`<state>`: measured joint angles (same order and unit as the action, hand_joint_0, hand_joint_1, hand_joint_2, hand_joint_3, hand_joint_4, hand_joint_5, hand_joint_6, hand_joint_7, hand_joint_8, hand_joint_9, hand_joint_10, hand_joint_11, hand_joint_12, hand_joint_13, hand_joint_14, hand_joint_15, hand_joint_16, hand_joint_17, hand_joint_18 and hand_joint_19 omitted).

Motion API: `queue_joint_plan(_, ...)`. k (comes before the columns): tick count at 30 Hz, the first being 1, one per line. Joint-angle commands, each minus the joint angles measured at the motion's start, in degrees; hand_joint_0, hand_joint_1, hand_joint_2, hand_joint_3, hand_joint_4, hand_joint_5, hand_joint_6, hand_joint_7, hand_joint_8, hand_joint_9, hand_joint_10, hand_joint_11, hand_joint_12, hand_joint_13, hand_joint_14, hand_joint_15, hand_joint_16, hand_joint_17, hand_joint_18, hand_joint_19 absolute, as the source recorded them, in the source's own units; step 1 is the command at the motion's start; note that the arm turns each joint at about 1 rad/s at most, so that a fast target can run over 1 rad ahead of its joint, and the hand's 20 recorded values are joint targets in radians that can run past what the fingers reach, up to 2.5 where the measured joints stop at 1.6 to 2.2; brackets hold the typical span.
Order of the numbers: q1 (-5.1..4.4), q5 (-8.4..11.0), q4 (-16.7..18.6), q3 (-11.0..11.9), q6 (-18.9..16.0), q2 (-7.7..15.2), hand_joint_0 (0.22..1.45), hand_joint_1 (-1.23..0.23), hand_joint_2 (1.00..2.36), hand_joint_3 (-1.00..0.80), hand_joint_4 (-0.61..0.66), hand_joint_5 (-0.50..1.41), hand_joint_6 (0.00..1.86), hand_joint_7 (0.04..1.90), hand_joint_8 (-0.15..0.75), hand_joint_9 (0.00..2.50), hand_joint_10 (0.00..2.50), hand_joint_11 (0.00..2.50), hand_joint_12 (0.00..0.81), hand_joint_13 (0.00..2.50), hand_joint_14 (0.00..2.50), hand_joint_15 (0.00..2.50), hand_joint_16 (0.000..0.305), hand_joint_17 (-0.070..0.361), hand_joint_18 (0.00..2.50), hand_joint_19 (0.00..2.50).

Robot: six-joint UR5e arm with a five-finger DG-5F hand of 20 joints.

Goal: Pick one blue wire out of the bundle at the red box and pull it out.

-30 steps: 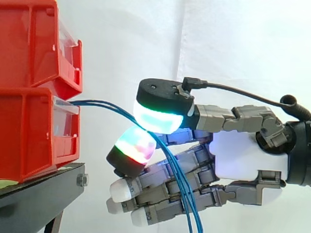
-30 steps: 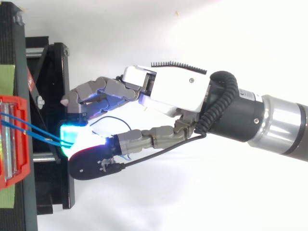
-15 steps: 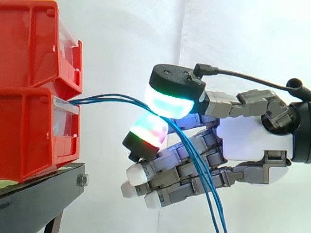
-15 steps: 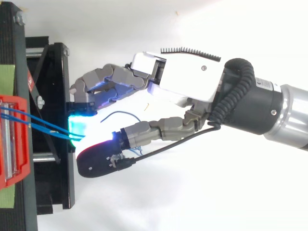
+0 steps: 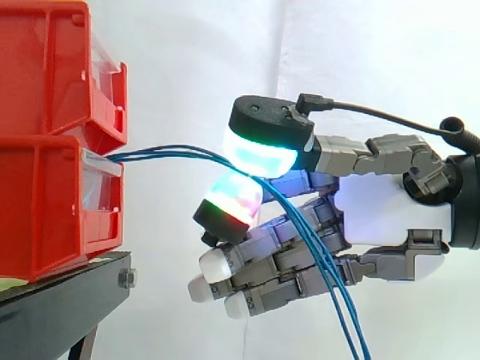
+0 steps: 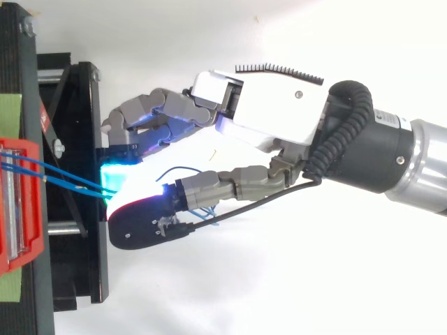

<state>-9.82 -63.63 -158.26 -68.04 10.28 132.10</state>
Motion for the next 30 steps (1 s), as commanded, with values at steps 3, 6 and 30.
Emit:
queue_joint_plan(3, -0.02, 0.0, 0.0, 0.0, 0.0, 0.0, 0.59, -0.78, 1.02, -0.19, 0.35, -0.15, 0.79, 1.15, 0.275, 0.92, 0.02, 0.63, 0.36, 0.41, 0.01, 0.19, 0.054, 0.121, 0.28, 0.31)
queue_joint_plan(6, -0.02, 0.0, 0.0, 0.0, 0.0, 0.0, 0.58, -0.74, 1.02, -0.18, 0.36, -0.13, 0.74, 1.22, 0.271, 0.93, 0.02, 0.57, 0.358, 0.41, 0.01, 0.19, 0.054, 0.121, 0.28, 0.32)
queue_joint_plan(30, -0.02, 0.09, 0.3, 0.0, 0.0, 0.0, 0.51, -0.63, 1.01, -0.43, 0.31, -0.12, 0.65, 1.23, 0.269, 0.93, 0.02, 0.6, 0.372, 0.4, 0.01, 0.2, 0.057, 0.129, 0.26, 0.34)
